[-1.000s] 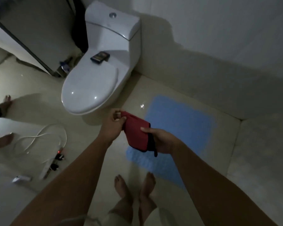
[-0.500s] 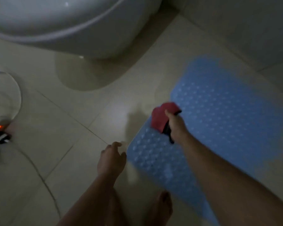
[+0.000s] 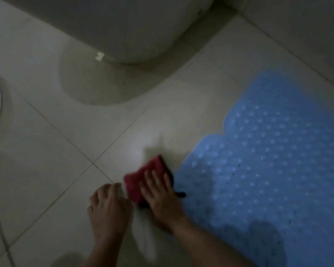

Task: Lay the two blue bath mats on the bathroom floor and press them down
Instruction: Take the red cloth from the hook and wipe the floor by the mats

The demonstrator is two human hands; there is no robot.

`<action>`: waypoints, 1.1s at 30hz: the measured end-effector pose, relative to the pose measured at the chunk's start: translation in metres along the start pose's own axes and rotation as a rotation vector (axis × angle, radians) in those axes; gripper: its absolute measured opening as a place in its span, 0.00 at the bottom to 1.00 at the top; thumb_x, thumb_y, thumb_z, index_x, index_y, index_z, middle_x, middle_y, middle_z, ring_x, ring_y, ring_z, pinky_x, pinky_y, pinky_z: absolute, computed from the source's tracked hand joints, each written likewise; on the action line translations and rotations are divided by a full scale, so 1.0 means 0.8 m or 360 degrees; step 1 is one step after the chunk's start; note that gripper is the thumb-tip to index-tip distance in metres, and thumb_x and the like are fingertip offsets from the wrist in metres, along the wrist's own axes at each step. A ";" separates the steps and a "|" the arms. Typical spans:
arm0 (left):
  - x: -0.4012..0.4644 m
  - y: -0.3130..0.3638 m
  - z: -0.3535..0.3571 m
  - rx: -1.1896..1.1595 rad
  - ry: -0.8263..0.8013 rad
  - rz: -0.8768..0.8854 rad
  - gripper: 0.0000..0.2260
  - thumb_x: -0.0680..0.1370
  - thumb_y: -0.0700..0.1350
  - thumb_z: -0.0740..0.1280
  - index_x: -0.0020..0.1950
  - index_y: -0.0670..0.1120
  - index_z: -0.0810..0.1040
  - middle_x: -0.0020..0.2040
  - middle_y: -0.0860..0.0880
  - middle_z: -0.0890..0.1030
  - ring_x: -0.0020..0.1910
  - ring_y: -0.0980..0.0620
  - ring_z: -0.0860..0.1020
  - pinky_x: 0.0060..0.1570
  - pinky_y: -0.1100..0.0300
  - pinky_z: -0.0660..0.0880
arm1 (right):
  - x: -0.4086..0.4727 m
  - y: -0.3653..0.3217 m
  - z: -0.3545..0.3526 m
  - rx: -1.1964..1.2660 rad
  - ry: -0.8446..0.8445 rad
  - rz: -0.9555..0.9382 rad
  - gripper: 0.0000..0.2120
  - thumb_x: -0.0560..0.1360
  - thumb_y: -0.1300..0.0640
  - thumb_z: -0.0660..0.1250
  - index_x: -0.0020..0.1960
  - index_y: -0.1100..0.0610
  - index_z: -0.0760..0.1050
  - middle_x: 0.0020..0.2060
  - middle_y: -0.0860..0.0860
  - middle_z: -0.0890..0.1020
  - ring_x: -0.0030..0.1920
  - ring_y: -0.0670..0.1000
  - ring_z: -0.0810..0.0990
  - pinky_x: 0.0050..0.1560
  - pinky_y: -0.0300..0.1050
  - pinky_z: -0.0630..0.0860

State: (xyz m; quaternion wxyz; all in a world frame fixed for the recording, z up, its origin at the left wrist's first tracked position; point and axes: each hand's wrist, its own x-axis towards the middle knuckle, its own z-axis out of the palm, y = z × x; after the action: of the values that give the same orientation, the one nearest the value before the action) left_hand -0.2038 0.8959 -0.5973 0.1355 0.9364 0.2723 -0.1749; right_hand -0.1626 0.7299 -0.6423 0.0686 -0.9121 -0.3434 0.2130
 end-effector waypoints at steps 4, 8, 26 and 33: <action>0.009 0.007 0.002 -0.0033 -0.0001 0.0058 0.21 0.71 0.43 0.74 0.64 0.49 0.79 0.65 0.43 0.76 0.62 0.36 0.72 0.54 0.43 0.75 | -0.008 0.032 -0.018 -0.0212 -0.0293 -0.0550 0.32 0.76 0.52 0.63 0.78 0.56 0.63 0.79 0.58 0.62 0.79 0.61 0.59 0.74 0.69 0.59; 0.009 0.034 0.007 -0.0078 -0.0039 0.0158 0.23 0.72 0.46 0.74 0.66 0.49 0.77 0.69 0.43 0.74 0.65 0.37 0.71 0.56 0.43 0.75 | 0.034 0.153 -0.085 -0.0336 -0.0230 -0.0266 0.35 0.70 0.52 0.58 0.76 0.58 0.66 0.78 0.60 0.63 0.79 0.61 0.60 0.75 0.72 0.52; 0.089 0.158 0.010 -0.0170 0.0158 0.0558 0.29 0.63 0.61 0.61 0.59 0.52 0.84 0.66 0.44 0.80 0.63 0.37 0.77 0.56 0.39 0.72 | 0.065 0.228 -0.122 0.0075 -0.0050 0.0393 0.39 0.75 0.49 0.55 0.81 0.60 0.46 0.81 0.58 0.43 0.81 0.58 0.38 0.79 0.58 0.35; 0.161 0.262 0.038 -0.0122 0.0242 0.1032 0.24 0.69 0.54 0.61 0.63 0.51 0.82 0.69 0.46 0.77 0.69 0.39 0.73 0.62 0.40 0.68 | 0.141 0.349 -0.180 0.0245 0.0129 0.0849 0.35 0.83 0.48 0.52 0.81 0.59 0.39 0.81 0.59 0.39 0.81 0.59 0.37 0.78 0.56 0.35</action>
State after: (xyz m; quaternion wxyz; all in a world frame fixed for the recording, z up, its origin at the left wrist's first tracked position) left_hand 0.0067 0.7738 -0.6433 0.1985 0.9789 -0.0243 -0.0421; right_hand 0.1434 0.5962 -0.6269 0.0928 -0.9702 -0.0709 0.2123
